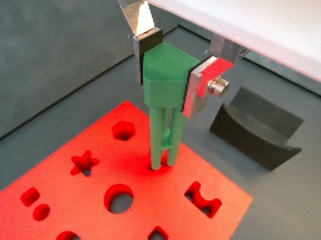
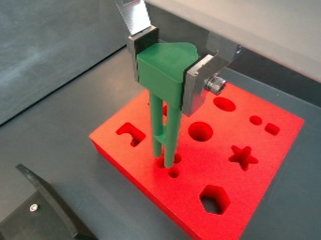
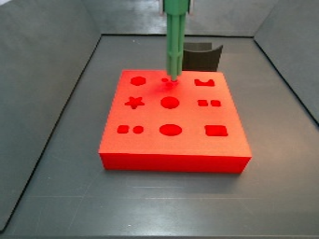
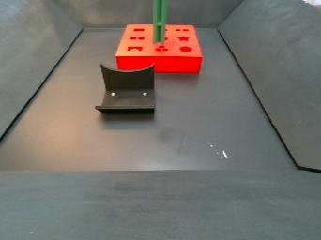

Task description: Insert the 3 prong object.

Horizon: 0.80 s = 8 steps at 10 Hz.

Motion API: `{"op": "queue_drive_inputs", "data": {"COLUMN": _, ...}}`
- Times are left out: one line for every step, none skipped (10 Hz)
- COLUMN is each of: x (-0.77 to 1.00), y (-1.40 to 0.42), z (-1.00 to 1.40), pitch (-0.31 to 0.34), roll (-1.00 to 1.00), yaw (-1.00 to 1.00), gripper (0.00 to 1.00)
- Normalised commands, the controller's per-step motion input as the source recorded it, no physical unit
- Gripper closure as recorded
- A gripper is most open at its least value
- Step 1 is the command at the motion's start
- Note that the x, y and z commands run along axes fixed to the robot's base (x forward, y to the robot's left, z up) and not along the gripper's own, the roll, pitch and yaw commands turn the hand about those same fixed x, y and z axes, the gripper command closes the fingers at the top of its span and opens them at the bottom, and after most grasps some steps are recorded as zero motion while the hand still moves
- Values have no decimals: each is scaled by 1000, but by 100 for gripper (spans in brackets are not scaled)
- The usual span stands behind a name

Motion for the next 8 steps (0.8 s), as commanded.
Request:
{"op": "queue_drive_inputs", "data": {"x": 3, "y": 14, "z": -349, "pitch": -4, "roll": 0, "yaw": 0, "gripper": 100}}
{"op": "queue_drive_inputs", "data": {"x": -40, "y": 9, "z": -229, "pitch": 0, "roll": 0, "yaw": 0, "gripper": 100}}
{"op": "queue_drive_inputs", "data": {"x": -143, "y": 23, "z": -11, "pitch": 81, "roll": 0, "yaw": 6, "gripper": 100}}
{"op": "queue_drive_inputs", "data": {"x": -86, "y": 0, "z": -49, "pitch": 154, "roll": 46, "yaw": 123, "gripper": 100}}
{"op": "queue_drive_inputs", "data": {"x": -60, "y": 0, "z": -89, "pitch": 210, "roll": 84, "yaw": 186, "gripper": 100}}
{"op": "queue_drive_inputs", "data": {"x": 0, "y": 0, "z": -129, "pitch": 140, "roll": 27, "yaw": 106, "gripper": 100}}
{"op": "queue_drive_inputs", "data": {"x": 20, "y": -26, "z": -191, "pitch": 21, "roll": 16, "yaw": 57, "gripper": 100}}
{"op": "queue_drive_inputs", "data": {"x": 17, "y": 0, "z": -243, "pitch": 37, "roll": 56, "yaw": 31, "gripper": 100}}
